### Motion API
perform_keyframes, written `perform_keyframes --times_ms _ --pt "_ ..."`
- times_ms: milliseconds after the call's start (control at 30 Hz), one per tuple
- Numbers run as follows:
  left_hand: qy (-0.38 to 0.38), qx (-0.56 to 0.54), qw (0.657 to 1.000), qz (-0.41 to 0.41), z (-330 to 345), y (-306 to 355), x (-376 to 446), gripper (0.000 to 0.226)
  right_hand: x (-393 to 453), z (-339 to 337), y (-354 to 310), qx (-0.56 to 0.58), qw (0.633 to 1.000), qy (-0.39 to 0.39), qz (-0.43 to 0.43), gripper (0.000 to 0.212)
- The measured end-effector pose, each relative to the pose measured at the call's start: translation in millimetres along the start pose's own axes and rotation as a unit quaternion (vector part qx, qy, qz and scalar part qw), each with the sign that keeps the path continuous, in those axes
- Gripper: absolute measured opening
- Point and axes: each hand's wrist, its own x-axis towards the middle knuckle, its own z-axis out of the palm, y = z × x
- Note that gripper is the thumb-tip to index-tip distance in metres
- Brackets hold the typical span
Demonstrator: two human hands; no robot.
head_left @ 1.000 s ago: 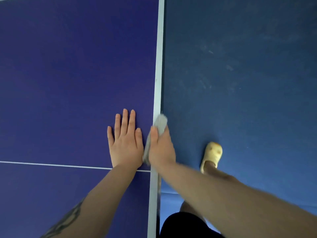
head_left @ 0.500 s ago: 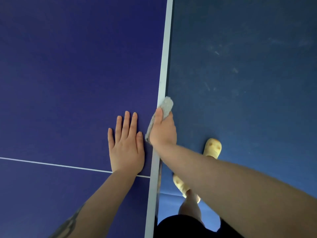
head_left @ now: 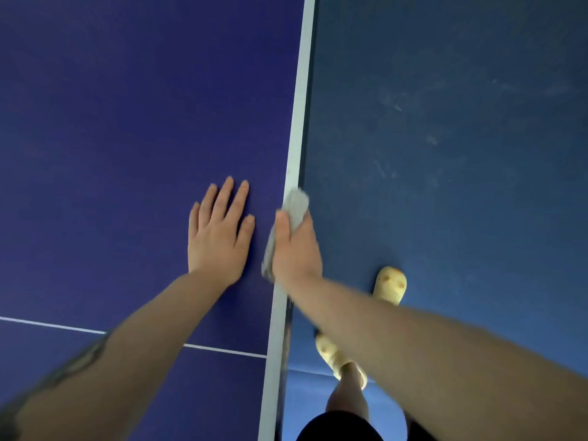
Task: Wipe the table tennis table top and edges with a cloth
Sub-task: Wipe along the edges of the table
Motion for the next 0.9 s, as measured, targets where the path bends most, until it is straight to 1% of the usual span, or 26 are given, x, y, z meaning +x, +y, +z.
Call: perform_keyframes --times_ms 100,200,267,367,533,600,667,767,833,900 --pt "-0.007 0.031 0.999 -0.027 6 13 46 0.055 39 -2 -20 0.018 1.0 0.009 -0.01 0.065" --pt "0.006 0.031 0.999 -0.041 6 26 80 0.055 14 -1 -4 0.022 0.999 0.012 -0.029 0.062" --pt "0.009 0.027 0.999 -0.044 7 28 88 0.056 -13 1 16 0.023 0.999 0.005 -0.037 0.065" --pt "0.014 0.028 0.998 -0.047 6 29 85 0.057 -23 5 21 0.024 1.0 -0.004 -0.005 0.069" --pt "0.014 0.02 0.998 -0.053 6 31 86 0.058 62 -3 -31 0.039 0.999 0.018 -0.014 0.065" --pt "0.018 0.018 0.998 -0.05 6 32 84 0.059 78 -7 -40 0.054 0.998 0.02 -0.015 0.063" --pt "0.017 0.013 0.998 -0.051 4 32 82 0.06 55 -7 -34 0.06 0.998 0.007 -0.009 0.06" --pt "0.008 0.015 0.998 -0.056 0 32 84 0.063 9 -11 -13 0.028 0.999 -0.04 -0.003 0.059" --pt "0.007 0.015 0.998 -0.058 -1 32 86 0.062 16 -14 -10 0.009 0.998 -0.065 0.004 0.065" --pt "0.009 0.015 0.998 -0.059 -1 33 86 0.061 46 -18 -25 -0.008 0.997 -0.07 0.017 0.069"
